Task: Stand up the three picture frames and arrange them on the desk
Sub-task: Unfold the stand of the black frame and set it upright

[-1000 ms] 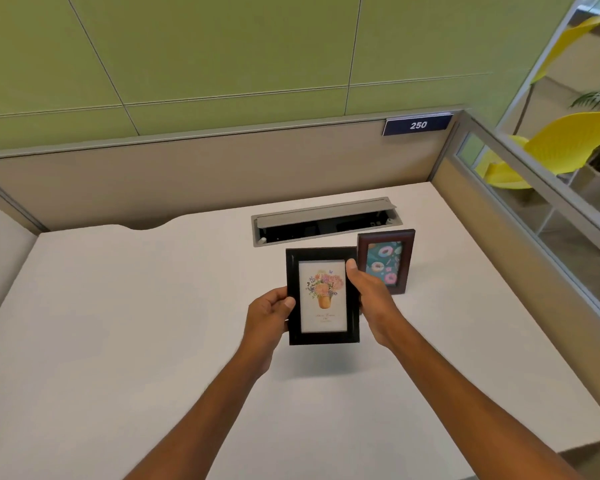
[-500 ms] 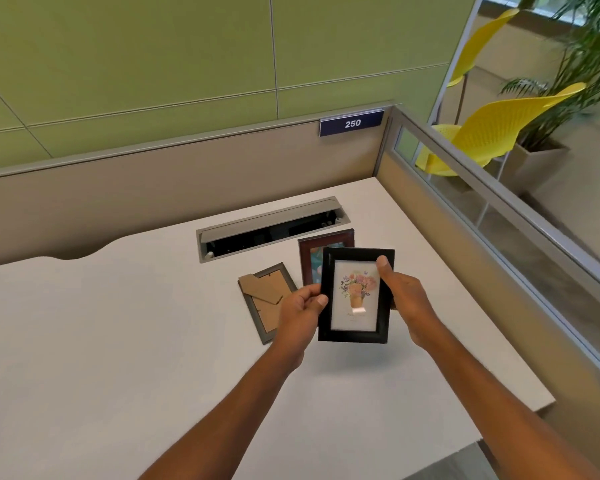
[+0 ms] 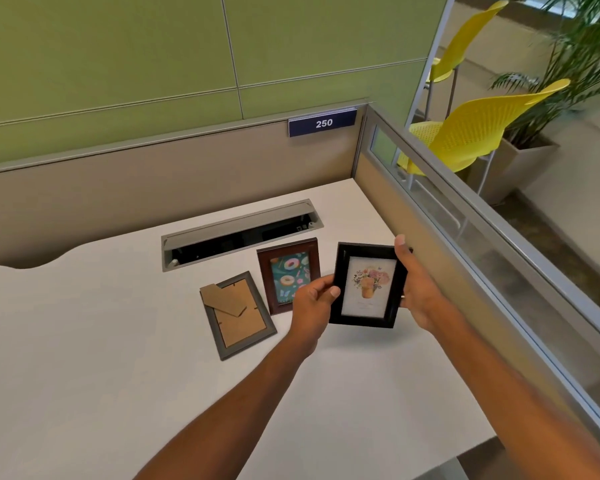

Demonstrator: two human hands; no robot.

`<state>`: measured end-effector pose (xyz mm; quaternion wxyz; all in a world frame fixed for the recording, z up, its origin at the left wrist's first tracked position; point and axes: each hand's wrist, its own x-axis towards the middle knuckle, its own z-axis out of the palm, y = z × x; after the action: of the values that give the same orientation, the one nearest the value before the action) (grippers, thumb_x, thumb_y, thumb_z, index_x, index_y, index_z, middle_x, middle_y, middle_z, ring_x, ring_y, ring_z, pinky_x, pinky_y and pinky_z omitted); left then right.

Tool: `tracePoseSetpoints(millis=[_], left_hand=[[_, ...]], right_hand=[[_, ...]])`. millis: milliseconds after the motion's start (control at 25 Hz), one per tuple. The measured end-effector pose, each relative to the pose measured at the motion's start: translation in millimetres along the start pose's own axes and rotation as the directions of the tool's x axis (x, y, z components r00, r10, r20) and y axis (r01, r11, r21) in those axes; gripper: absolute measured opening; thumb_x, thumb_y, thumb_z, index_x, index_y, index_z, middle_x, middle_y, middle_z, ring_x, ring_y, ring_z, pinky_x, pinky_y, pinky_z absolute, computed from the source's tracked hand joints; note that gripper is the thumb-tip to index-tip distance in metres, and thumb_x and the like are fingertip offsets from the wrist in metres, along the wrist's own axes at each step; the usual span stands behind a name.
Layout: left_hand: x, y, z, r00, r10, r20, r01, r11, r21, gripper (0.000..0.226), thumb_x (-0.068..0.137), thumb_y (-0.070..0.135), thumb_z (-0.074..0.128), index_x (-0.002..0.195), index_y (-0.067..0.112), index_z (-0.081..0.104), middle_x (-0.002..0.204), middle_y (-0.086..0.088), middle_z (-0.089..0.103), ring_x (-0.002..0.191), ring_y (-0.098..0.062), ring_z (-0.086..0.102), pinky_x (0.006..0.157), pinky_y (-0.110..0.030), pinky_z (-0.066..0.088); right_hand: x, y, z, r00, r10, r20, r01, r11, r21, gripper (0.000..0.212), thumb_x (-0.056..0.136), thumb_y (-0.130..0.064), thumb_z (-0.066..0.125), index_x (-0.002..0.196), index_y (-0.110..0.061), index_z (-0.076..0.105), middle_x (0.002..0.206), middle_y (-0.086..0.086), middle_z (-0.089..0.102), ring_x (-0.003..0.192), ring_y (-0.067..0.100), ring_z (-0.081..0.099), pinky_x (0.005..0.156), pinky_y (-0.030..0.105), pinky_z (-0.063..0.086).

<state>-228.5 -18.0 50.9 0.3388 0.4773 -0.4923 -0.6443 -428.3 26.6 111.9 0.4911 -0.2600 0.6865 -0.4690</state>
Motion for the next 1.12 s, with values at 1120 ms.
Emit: tracePoseSetpoints(millis=[1120], left_hand=[[37,-57,38,0.916,-0.341,-0.212,0.368,0.924,0.102,0.056,0.106,0.014,0.064,0.160,0.023,0.052,0.164,-0.001,0.051,0.145,-0.022,0.053,0.119,-0.032,0.045]], right_hand=[[158,10,-5,0.975,0.047,0.219,-0.016,0.989,-0.144,0.064,0.089,-0.084,0.059,0.119,-0.031,0.078,0.112,-0.001,0.085,0.120,0.026,0.072,0.107,0.049,0.051]])
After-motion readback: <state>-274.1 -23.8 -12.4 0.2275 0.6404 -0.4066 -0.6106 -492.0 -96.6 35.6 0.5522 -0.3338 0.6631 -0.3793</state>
